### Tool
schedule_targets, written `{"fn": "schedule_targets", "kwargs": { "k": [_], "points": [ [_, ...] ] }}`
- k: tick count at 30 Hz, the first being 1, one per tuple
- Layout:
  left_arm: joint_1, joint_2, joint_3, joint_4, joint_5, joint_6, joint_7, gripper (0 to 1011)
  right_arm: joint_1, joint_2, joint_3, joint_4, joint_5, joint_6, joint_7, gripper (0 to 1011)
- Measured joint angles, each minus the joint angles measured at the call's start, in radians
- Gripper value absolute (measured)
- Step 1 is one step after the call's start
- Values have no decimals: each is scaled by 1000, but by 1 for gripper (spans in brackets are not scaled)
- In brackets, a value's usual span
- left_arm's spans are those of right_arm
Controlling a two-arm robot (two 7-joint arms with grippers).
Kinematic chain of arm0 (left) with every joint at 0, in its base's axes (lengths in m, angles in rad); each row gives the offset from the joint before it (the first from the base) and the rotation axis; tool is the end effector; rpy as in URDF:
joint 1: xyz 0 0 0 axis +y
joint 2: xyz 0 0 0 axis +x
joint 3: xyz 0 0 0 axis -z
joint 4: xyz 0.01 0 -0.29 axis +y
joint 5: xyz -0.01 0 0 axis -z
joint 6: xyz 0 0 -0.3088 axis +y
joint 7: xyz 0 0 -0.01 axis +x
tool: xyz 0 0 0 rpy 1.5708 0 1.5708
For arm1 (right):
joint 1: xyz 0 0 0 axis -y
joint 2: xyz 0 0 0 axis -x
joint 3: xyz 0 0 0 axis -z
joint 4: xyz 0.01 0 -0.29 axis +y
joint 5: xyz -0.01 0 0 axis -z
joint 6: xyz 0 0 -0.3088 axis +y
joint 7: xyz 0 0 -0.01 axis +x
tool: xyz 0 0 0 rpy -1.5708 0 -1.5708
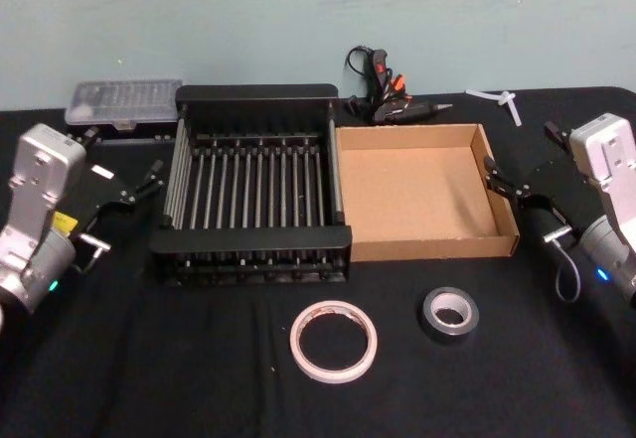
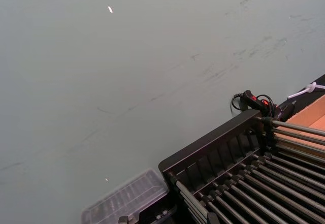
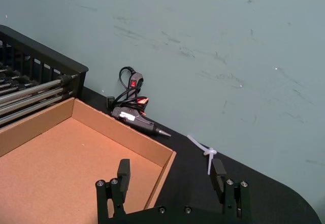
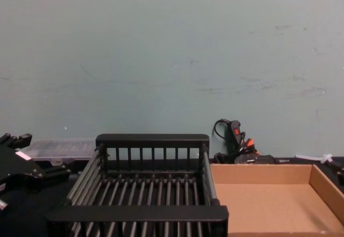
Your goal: Pick up the white tape and place it into the black box , Pick up the silver tape and place it into the brown box.
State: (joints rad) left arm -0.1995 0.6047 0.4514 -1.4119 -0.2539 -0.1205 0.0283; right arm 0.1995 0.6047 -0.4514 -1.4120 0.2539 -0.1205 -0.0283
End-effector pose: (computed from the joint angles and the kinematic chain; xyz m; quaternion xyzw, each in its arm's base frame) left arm 0.3581 0.0827 -0.3023 0.1415 -0.1324 0.5799 0.7913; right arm 0.3581 -0.0827 -0.3023 -0.1415 -0.1325 -0.5799 0.7913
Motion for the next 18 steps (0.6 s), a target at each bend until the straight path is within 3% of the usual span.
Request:
{"fn": "schedule_targets", "kwargs": {
  "k": [18],
  "points": [
    [0, 0, 0, 0, 0, 0, 0, 1001, 0, 0, 0, 0, 0, 0, 0, 1002]
  ]
}}
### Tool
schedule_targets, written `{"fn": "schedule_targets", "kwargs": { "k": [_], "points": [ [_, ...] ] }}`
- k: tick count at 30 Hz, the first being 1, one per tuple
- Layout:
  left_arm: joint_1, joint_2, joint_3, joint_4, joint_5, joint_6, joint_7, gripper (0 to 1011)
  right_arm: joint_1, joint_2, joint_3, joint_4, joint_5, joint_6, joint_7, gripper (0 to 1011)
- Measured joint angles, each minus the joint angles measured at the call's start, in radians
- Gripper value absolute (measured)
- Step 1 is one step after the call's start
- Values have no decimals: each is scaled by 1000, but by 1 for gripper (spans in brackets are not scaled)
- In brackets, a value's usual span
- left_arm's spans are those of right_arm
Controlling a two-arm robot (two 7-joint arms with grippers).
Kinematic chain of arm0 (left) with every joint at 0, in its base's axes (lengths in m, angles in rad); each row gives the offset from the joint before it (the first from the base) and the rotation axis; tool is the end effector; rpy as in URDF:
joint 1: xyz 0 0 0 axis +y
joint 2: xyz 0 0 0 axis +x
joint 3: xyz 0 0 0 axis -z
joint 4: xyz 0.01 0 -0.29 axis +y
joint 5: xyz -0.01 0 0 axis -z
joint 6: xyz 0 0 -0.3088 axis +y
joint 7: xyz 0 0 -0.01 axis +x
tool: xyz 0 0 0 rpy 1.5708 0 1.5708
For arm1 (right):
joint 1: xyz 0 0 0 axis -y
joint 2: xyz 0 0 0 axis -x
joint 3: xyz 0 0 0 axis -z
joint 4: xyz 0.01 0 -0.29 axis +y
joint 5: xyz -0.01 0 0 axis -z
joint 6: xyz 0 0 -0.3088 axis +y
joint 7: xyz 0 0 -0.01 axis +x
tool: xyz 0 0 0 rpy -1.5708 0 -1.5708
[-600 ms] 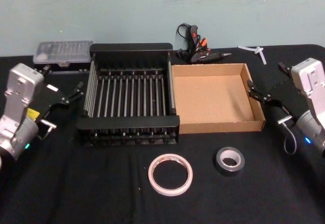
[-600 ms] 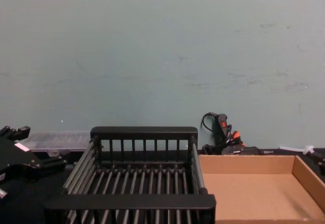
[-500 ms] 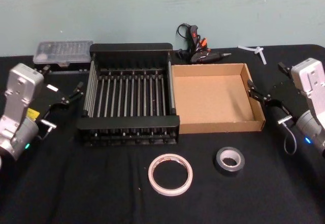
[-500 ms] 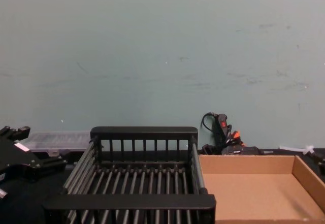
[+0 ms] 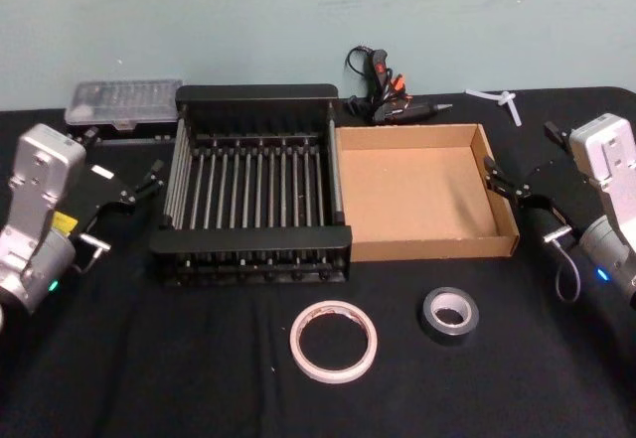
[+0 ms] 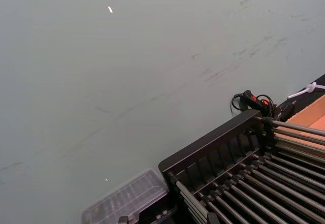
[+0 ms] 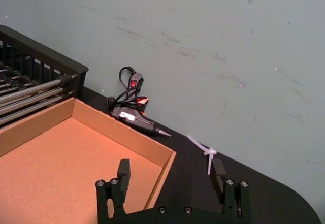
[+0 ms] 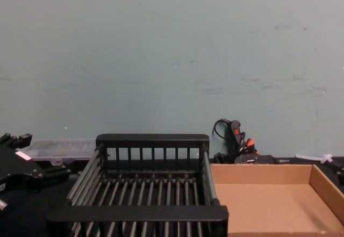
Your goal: Pick up the white tape and place it into the black box , Pick up the silver tape and place it into the brown box.
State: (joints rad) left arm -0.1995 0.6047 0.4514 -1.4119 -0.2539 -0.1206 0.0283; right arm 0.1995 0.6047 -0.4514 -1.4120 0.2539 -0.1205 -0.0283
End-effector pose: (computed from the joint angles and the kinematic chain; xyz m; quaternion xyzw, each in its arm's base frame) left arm 0.3581 0.0827 -0.3023 0.1415 -0.1325 0.5799 0.7913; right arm 0.3581 -0.0827 -0.3023 -0.1415 -0.1325 -0.5799 0.7913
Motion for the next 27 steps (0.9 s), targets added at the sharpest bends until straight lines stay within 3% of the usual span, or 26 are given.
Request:
{"fn": "schedule_targets", "kwargs": {
  "k": [27],
  "points": [
    [0, 0, 0, 0, 0, 0, 0, 1001, 0, 0, 0, 0, 0, 0, 0, 1002]
  ]
}}
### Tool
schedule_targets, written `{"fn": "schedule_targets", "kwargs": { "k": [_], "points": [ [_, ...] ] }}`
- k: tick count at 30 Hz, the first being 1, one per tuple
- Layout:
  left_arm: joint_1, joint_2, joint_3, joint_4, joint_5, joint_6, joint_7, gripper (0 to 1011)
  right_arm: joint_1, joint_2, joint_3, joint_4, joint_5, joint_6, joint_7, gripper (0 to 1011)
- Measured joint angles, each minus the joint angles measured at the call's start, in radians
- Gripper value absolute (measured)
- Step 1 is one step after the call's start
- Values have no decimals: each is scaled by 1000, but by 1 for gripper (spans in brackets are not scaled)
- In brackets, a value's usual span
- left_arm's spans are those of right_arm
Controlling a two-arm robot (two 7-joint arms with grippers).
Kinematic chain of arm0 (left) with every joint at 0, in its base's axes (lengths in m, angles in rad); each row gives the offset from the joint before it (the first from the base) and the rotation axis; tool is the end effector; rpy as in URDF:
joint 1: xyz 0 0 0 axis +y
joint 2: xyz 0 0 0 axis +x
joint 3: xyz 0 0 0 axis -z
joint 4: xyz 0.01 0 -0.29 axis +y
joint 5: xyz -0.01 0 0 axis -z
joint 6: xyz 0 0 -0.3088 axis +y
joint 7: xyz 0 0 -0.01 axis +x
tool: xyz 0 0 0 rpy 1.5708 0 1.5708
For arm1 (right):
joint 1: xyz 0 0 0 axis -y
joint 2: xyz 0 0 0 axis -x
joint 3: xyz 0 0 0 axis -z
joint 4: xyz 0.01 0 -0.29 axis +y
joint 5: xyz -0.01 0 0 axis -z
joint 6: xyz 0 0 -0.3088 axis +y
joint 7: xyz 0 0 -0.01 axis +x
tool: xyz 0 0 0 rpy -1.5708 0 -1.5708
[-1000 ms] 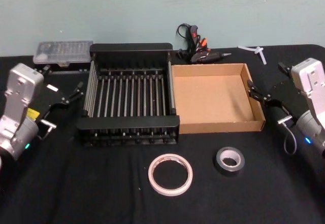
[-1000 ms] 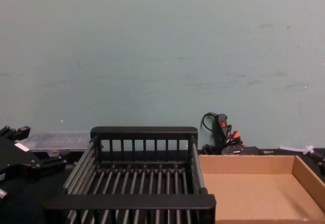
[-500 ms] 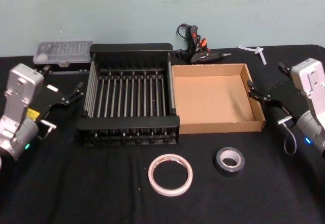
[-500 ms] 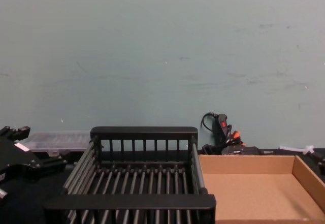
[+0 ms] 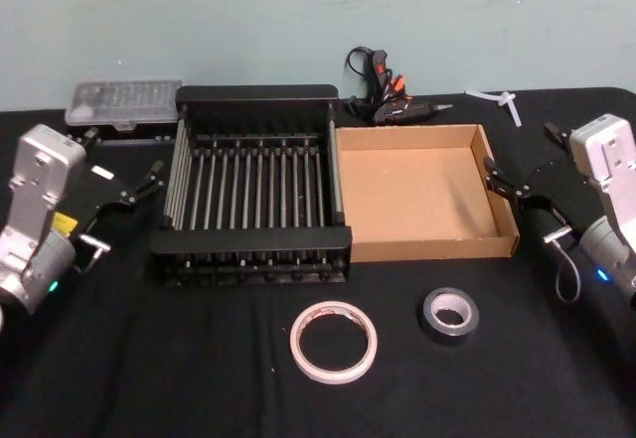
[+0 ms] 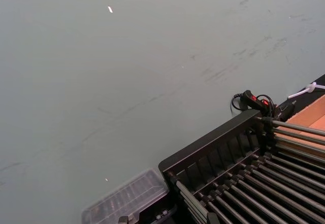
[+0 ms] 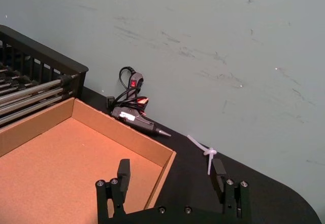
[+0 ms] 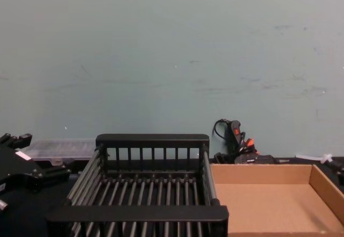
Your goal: Pick up the white tape and place it into the black box , Pick up the silver tape and place it into the brown box.
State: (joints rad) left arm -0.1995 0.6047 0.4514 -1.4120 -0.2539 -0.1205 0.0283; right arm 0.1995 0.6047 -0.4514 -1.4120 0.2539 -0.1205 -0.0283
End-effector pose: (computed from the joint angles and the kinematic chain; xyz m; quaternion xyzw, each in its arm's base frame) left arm 0.3581 0.0827 -0.3023 0.1415 -0.1325 0.5799 0.7913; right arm 0.3581 -0.0827 -0.3023 -0.1415 -0.1325 -0.5799 0.7913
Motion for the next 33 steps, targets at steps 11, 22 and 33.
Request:
{"fn": "schedule_targets", "kwargs": {
  "k": [11, 22, 33],
  "points": [
    [0, 0, 0, 0, 0, 0, 0, 1001, 0, 0, 0, 0, 0, 0, 0, 1003],
    [0, 0, 0, 0, 0, 0, 0, 1001, -10, -11, 23, -6, 3, 4, 24, 1003],
    [0, 0, 0, 0, 0, 0, 0, 1001, -42, -21, 63, -42, 27, 24, 64, 1002]
  ]
}}
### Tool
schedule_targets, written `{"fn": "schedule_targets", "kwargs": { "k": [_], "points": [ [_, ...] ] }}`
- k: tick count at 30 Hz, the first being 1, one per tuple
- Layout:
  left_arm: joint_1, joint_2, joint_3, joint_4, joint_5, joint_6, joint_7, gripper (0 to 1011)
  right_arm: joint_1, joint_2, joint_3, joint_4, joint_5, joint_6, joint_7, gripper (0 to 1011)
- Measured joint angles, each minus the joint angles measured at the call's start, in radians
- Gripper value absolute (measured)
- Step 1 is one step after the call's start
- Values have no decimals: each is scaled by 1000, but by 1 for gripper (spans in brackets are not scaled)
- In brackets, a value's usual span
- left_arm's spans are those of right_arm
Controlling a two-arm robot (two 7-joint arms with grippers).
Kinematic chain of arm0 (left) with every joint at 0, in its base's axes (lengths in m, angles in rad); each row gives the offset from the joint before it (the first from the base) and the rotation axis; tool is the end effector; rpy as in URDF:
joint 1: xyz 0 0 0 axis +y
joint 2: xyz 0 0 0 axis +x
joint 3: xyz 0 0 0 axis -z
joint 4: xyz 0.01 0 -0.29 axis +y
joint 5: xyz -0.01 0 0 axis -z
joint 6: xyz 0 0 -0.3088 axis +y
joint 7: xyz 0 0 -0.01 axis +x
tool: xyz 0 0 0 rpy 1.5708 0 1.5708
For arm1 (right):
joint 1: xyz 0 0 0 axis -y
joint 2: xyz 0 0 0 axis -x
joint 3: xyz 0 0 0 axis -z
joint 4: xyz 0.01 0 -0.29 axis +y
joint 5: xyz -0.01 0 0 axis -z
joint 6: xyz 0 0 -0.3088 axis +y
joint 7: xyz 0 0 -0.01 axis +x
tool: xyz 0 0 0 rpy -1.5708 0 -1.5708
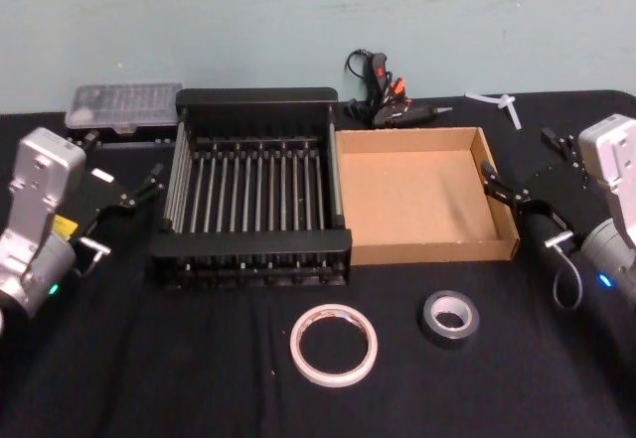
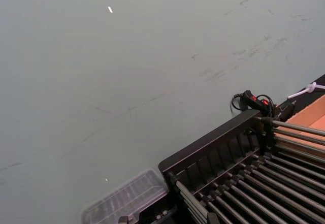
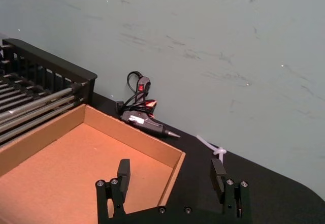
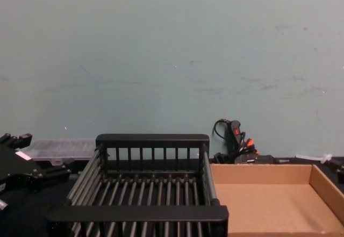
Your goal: Pick up the white tape and place it into the black box , Pick up the silver tape and place it into the brown box.
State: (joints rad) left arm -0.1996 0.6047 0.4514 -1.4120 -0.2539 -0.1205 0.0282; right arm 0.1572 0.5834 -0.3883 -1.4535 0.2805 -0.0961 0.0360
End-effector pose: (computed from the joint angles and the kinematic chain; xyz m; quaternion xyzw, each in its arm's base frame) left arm 0.3581 0.0827 -0.3022 0.1415 -0.1325 0.5799 0.7913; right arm 0.3522 -0.0826 -0.2970 -0.1244 -0.1065 -0.5723 0.8035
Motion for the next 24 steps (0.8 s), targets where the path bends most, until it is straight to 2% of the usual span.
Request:
{"fn": "schedule_targets", "kwargs": {
  "k": [8, 24],
  "points": [
    [0, 0, 0, 0, 0, 0, 0, 1001, -41, 1, 35, -61, 38, 32, 26, 1003],
    [0, 0, 0, 0, 0, 0, 0, 1001, -177, 16, 104, -259, 110, 151, 60, 1002]
  ]
}}
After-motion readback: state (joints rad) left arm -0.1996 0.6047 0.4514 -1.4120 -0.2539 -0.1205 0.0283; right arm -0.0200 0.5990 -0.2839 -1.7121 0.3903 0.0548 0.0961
